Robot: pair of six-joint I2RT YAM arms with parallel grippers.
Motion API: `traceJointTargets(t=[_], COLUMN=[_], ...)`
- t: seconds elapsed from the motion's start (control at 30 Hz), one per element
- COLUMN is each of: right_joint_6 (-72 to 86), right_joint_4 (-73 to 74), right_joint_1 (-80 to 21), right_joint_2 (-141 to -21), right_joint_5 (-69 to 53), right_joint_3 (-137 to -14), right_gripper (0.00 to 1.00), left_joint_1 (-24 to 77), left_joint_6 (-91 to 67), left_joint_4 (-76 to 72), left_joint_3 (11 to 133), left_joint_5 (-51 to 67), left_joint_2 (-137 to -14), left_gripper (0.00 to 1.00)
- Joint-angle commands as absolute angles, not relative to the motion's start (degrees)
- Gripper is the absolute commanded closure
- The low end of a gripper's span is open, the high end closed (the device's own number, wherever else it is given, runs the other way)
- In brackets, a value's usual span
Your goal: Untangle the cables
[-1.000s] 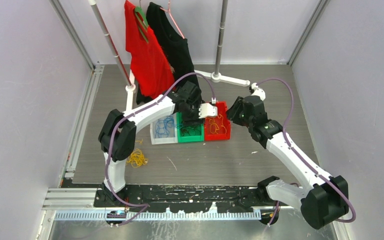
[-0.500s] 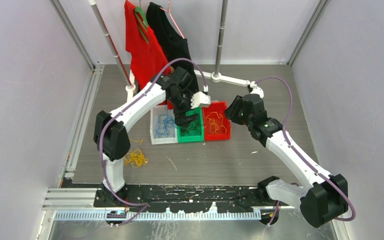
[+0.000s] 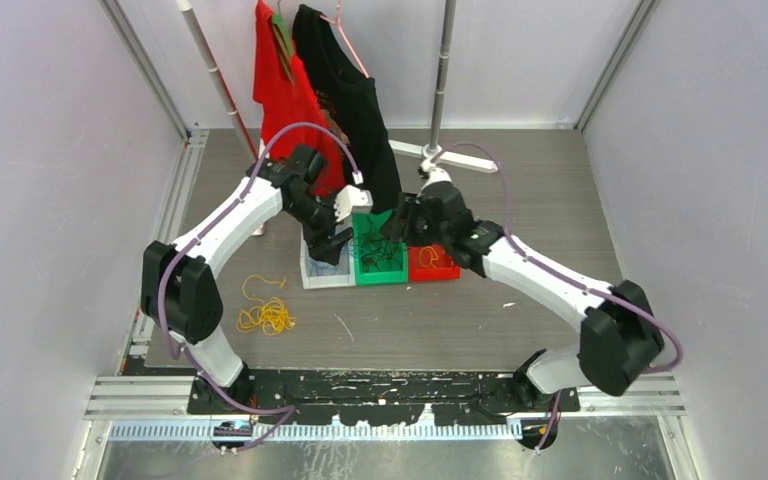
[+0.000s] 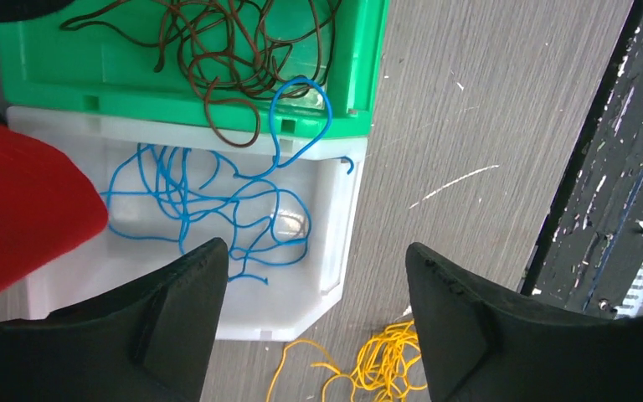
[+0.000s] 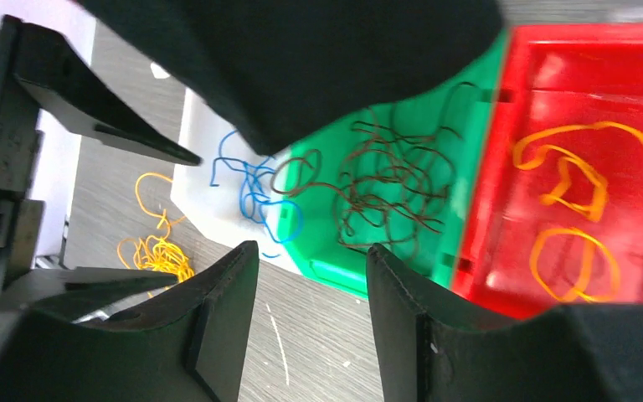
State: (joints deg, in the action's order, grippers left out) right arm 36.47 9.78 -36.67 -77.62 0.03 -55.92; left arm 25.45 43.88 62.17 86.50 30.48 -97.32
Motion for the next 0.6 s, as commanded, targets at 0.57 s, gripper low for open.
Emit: traceJointTargets(t=[0.57], right_joint_6=[36.5], right_joint_4=[3.3], right_joint_1=[-39.7], right_joint_2=[-100.1], right_joint_5=[5.8], right_joint_3=[-69.4], right_gripper=[0.70], left_joint_1=[24.8], left_joint_6=[50.1], left_joint_4=[42.3], left_joint_3=[80.9], left_joint_5=[34.4], left_joint_2=[-103.7], left_gripper=[0.39])
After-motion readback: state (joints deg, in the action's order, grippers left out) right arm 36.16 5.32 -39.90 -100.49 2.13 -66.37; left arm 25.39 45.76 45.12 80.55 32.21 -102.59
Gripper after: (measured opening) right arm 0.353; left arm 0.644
